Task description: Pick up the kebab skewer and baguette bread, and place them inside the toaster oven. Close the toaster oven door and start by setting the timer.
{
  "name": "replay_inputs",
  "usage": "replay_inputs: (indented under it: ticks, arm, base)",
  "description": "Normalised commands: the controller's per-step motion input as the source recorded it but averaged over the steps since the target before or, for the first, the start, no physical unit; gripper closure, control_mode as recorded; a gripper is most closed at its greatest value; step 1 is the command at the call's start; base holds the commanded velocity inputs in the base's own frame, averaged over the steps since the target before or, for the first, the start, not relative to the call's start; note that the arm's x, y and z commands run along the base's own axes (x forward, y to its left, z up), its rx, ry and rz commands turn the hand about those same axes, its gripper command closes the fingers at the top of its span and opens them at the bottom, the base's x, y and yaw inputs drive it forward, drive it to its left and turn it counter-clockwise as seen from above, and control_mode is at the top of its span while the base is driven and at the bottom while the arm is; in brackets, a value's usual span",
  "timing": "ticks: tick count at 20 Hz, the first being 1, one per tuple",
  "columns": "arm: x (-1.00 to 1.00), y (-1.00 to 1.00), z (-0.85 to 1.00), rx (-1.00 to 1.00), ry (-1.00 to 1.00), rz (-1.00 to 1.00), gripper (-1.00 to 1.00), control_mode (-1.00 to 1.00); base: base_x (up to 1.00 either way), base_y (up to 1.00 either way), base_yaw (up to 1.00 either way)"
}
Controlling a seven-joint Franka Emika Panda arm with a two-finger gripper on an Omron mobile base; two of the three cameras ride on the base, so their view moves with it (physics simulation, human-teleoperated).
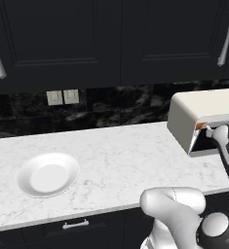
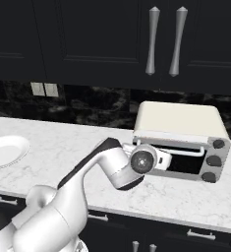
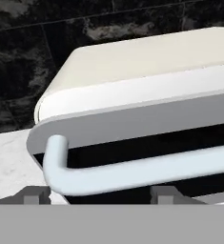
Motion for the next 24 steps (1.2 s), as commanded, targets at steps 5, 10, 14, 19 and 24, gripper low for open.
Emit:
replay_inputs:
  ticks: [5, 10, 14, 19, 24]
  arm:
    - [0.3, 0.0, -0.31, -0.17, 0.02, 0.0, -1.0, -1.0]
    - [0.47, 0.0, -0.53, -0.16, 0.04, 0.0, -1.0, -1.0]
    - [0.57, 0.0, -0.69, -0.16, 0.07, 0.0, -1.0, -1.0]
    - [0.62, 0.0, -0.6, -0.16, 0.08, 0.0, -1.0, -1.0]
    - [0.19, -0.03, -0.21, -0.11, 0.03, 0.0, -1.0, -1.0]
  base:
    - [0.0, 0.0, 0.0]
    - [0.0, 0.0, 0.0]
    - [0.0, 0.0, 0.0]
    - [0.0, 0.0, 0.0]
    - [0.0, 0.0, 0.0]
